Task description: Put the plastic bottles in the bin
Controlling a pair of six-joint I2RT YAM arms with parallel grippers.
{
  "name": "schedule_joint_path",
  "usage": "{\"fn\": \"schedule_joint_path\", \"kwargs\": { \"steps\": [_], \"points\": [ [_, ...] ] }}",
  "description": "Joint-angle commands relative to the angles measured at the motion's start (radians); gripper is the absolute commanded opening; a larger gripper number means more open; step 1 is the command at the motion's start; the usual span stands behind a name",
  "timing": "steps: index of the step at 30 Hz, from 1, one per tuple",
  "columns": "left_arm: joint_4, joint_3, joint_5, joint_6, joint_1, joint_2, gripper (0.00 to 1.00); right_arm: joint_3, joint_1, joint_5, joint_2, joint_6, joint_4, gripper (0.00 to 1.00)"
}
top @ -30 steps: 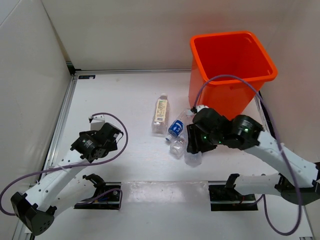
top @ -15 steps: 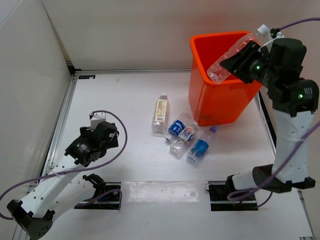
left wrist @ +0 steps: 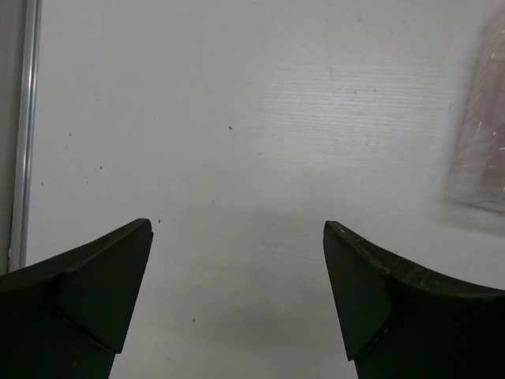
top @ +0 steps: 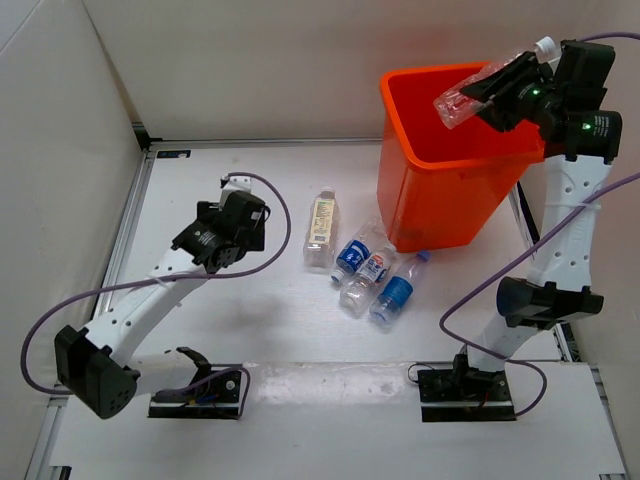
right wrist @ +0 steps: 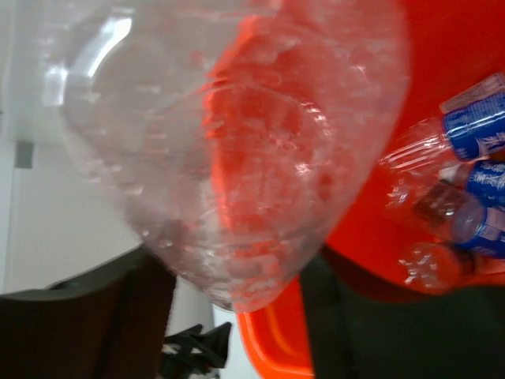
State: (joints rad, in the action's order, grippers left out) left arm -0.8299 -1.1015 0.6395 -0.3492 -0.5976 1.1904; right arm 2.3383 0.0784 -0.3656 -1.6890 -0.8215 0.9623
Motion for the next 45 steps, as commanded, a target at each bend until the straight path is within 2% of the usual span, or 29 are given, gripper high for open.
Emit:
{"fn": "schedule_joint_path", "kwargs": {
  "steps": [1,2,3,8,13,15,16,17,18,19,20,22,23,26,30,32,33,34,35,36,37,38,39,40,41,42,44,45],
  "points": [
    [0.067,-0.079,0.006,0.047,0.004,0.018,1.0,0.03,0.026,-0.01,0.003,0.002,-0.001,0.63],
    [0.074,-0.084,0.008,0.05,0.005,0.035,1.0,0.029,0.027,0.005,0.002,0.01,0.01,0.72],
    [0.077,-0.09,0.006,0.056,0.005,0.047,1.0,0.03,0.043,0.016,0.006,0.046,0.016,0.9],
    [0.074,-0.133,0.003,0.044,0.013,0.13,1.0,0.133,0.075,0.039,-0.029,0.177,0.119,0.9],
    [0.051,-0.275,-0.029,0.029,0.05,0.225,1.0,0.22,0.06,0.255,-0.032,0.353,0.248,0.9],
    [0.029,-0.313,-0.041,0.016,0.065,0.287,1.0,0.251,0.067,0.33,-0.035,0.374,0.276,0.9],
    [0.028,-0.325,-0.066,0.004,0.097,0.308,1.0,0.245,0.105,0.338,-0.037,0.293,0.282,0.9],
    [0.025,-0.362,-0.105,0.003,0.11,0.331,1.0,0.23,0.195,0.212,-0.037,0.244,0.273,0.9],
    [0.028,-0.374,-0.132,0.003,0.123,0.351,1.0,0.139,0.258,-0.044,-0.044,0.184,0.267,0.9],
    [0.025,-0.398,-0.208,0.001,0.145,0.362,1.0,0.097,0.353,-0.158,-0.047,0.158,0.187,0.9],
    [0.026,-0.423,-0.234,0.003,0.165,0.374,1.0,0.078,0.394,-0.23,-0.055,0.153,0.141,0.9],
    [0.014,-0.463,-0.32,0.013,0.185,0.416,1.0,0.231,0.358,-0.19,-0.09,0.243,0.199,0.9],
    [0.008,-0.497,-0.34,0.021,0.196,0.426,1.0,0.331,0.301,-0.152,-0.097,0.293,0.248,0.9],
    [-0.04,-0.622,-0.402,0.082,0.194,0.498,1.0,0.342,0.157,-0.04,-0.065,0.378,0.266,0.9],
    [-0.037,-0.65,-0.437,0.121,0.191,0.526,1.0,0.334,0.048,0.056,-0.012,0.436,0.306,0.9],
    [-0.031,-0.644,-0.478,0.122,0.191,0.544,1.0,0.378,-0.039,0.303,0.056,0.495,0.346,0.9],
    [-0.023,-0.632,-0.489,0.131,0.19,0.548,1.0,0.366,-0.181,0.446,0.104,0.54,0.383,0.9],
    [-0.025,-0.627,-0.497,0.133,0.188,0.56,1.0,0.336,-0.254,0.796,0.135,0.557,0.389,0.9],
    [-0.014,-0.626,-0.524,0.133,0.186,0.56,1.0,0.226,-0.431,0.88,0.202,0.58,0.375,0.9],
    [-0.012,-0.626,-0.531,0.133,0.188,0.566,1.0,0.055,-0.493,0.951,0.282,0.588,0.318,0.9],
    [-0.003,-0.626,-0.541,0.136,0.185,0.577,1.0,-0.178,-0.547,1.254,0.334,0.584,0.278,0.9],
    [0.02,-0.626,-0.567,0.133,0.186,0.584,1.0,-0.282,-0.668,1.368,0.515,0.505,0.23,0.9],
    [0.026,-0.638,-0.581,0.133,0.186,0.6,1.0,-0.369,-0.684,1.446,0.581,0.512,0.181,0.9],
    [0.031,-0.644,-0.604,0.131,0.185,0.618,1.0,-0.572,-0.677,1.312,0.644,0.562,0.001,0.9],
    [0.041,-0.649,-0.61,0.125,0.186,0.626,1.0,-0.608,-0.551,1.245,0.743,0.641,-0.054,0.9],
    [0.038,-0.662,-0.626,0.121,0.182,0.646,1.0,-0.625,-0.493,1.097,0.787,0.63,-0.085,0.9],
    [0.035,-0.685,-0.632,0.119,0.176,0.673,1.0,-0.617,-0.336,0.966,0.772,0.599,-0.035,0.9],
    [0.034,-0.689,-0.636,0.119,0.173,0.681,1.0,-0.617,-0.373,1.028,0.756,0.59,-0.028,0.9]
  ]
}}
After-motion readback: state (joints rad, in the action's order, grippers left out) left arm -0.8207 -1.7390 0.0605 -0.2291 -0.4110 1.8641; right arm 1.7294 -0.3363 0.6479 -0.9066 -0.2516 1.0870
